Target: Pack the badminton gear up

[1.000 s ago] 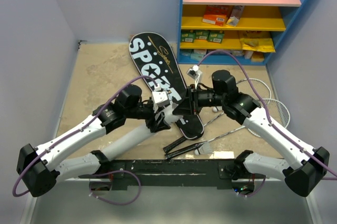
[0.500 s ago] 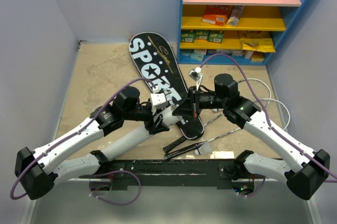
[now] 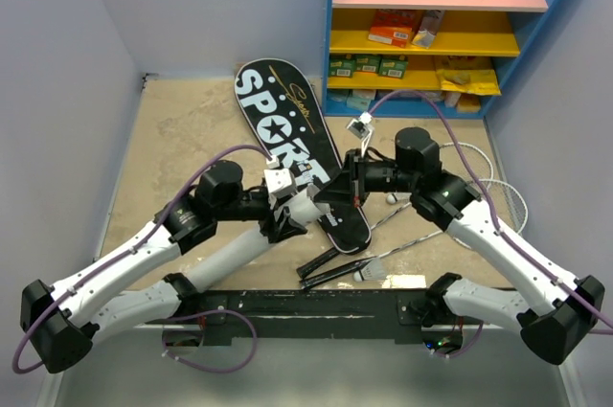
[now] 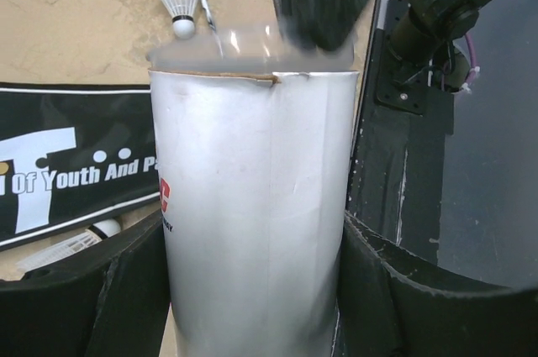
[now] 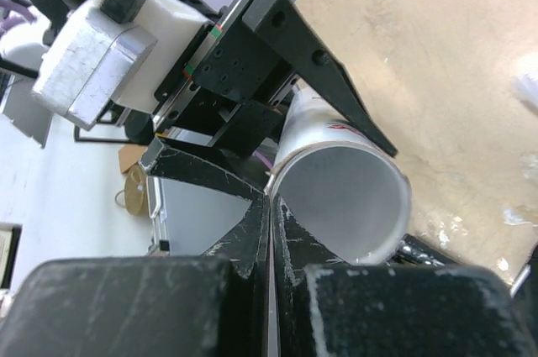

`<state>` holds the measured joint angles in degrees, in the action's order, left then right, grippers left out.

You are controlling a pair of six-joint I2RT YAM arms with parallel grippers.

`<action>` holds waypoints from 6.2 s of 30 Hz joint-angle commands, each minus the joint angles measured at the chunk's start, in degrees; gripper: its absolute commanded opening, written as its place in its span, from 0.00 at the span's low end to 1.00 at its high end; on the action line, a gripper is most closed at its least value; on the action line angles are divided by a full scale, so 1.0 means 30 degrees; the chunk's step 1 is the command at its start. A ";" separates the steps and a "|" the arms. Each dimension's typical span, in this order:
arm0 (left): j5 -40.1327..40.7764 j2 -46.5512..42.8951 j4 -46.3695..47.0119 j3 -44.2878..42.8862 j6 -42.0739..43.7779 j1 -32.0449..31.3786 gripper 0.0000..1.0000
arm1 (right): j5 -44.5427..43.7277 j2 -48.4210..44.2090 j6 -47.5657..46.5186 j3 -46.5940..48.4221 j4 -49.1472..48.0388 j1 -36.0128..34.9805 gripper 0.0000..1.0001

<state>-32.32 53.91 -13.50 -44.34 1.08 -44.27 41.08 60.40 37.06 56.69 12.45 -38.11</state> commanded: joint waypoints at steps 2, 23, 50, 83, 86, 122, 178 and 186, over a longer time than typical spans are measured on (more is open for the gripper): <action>-0.0888 -0.1065 0.1012 0.0013 -0.0096 -0.0038 0.01 | -0.1331 -0.0300 -0.1247 0.1758 0.1269 0.2153 0.00; -0.0244 -0.0948 0.1042 0.0101 -0.0214 -0.0067 0.01 | -1.3476 0.4439 -0.2978 0.4835 0.4815 0.3210 0.00; 0.0577 -0.1359 0.1188 0.0453 -0.0829 -0.0067 0.03 | -1.9261 1.4963 -0.3183 0.6446 0.2208 0.5701 0.00; 1.1670 -0.4257 0.1628 0.0833 -0.1678 0.0021 0.05 | -1.3288 1.3556 -0.2627 0.8965 0.4788 -0.0127 0.57; 1.4281 -0.4464 0.1277 0.0775 -0.1824 0.0020 0.04 | -1.2844 1.4376 -0.2305 0.9607 0.4786 -0.0831 0.57; 2.3018 -0.5870 -0.0716 0.0306 -0.3320 0.0197 0.04 | -1.7560 1.9445 -0.0693 1.3624 0.7364 -0.4465 0.61; 2.5508 -0.7218 -0.1829 -0.0104 -0.4813 0.0870 0.04 | -2.6583 2.0968 0.1621 1.7519 1.3866 -0.9035 0.50; 2.5450 -0.7540 -0.1829 -0.0104 -0.4872 0.0871 0.04 | -2.7081 2.1819 0.2353 1.7755 1.4248 -0.9094 0.50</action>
<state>42.87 32.05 -20.86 -42.30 -12.56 -41.87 -36.58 126.48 41.17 107.48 53.28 -64.95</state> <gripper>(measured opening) 0.702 0.502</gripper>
